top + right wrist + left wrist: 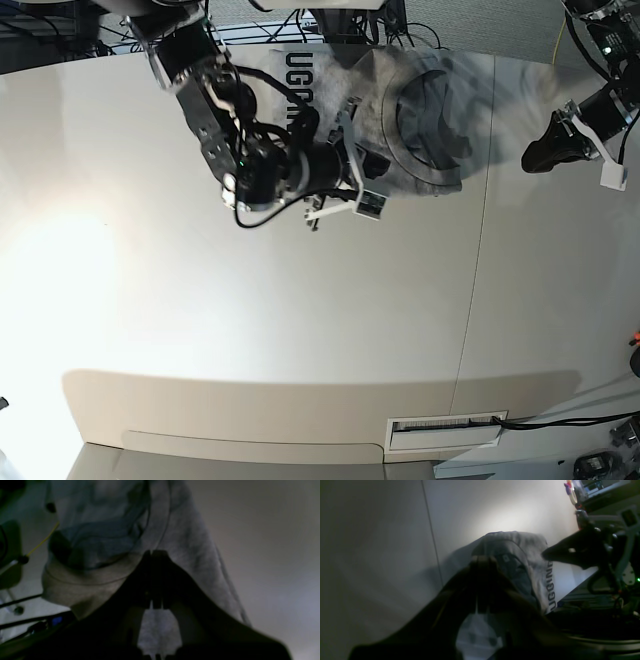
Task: Fold the T-shirt properly
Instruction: 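Grasp the folded bundle with the right gripper beside the left gripper, then lift the bundle with the right gripper and carry it to the table edge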
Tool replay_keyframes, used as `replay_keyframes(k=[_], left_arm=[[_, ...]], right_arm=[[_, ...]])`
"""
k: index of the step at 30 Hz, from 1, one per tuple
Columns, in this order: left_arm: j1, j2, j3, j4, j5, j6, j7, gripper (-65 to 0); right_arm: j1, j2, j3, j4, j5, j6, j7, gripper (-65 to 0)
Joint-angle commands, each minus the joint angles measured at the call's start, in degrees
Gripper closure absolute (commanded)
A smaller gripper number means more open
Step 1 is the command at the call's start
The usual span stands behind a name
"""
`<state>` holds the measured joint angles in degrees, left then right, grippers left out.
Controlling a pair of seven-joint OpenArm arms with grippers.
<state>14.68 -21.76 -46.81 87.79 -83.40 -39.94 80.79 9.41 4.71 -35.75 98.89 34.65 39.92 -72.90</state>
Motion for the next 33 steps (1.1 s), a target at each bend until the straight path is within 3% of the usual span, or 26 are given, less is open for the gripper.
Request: replay_keyframes(k=[1,9,15,23,28,33], left_arm=[[-0.22,-1.09,-0.31,0.87,-1.60,-0.06,-0.79,0.0],[-0.22,-1.09,-0.31,0.87,-1.60,-0.06,-0.79,0.0],[-0.22,-1.09,-0.31,0.87,-1.60,-0.06,-0.79,0.0],[-0.22,-1.09,-0.31,0.87,-1.60,-0.06,-0.79,0.0],[-0.22,-1.09,-0.31,0.87,-1.60,-0.06,-0.79,0.0],[-0.22,-1.09,-0.31,0.87,-1.60,-0.06,-0.79,0.0]], right_arm=[[1.07,-0.24,-1.62,-0.68,1.11,0.08,0.07,0.0],[1.73,-0.26,-11.41,-4.59,1.81,0.08,-0.98,0.0],[1.68,-0.17,-11.45,-4.66,1.22,0.08,-5.73,0.0],[1.68,1.88,-11.34,-17.03,-6.97,0.08,-2.16,0.0],[0.37,2.03,-6.93,-21.88,-19.12,-9.46,0.46,0.0],[-2.12,1.95,8.96,-21.86,-24.28,-17.33,2.32,0.0]])
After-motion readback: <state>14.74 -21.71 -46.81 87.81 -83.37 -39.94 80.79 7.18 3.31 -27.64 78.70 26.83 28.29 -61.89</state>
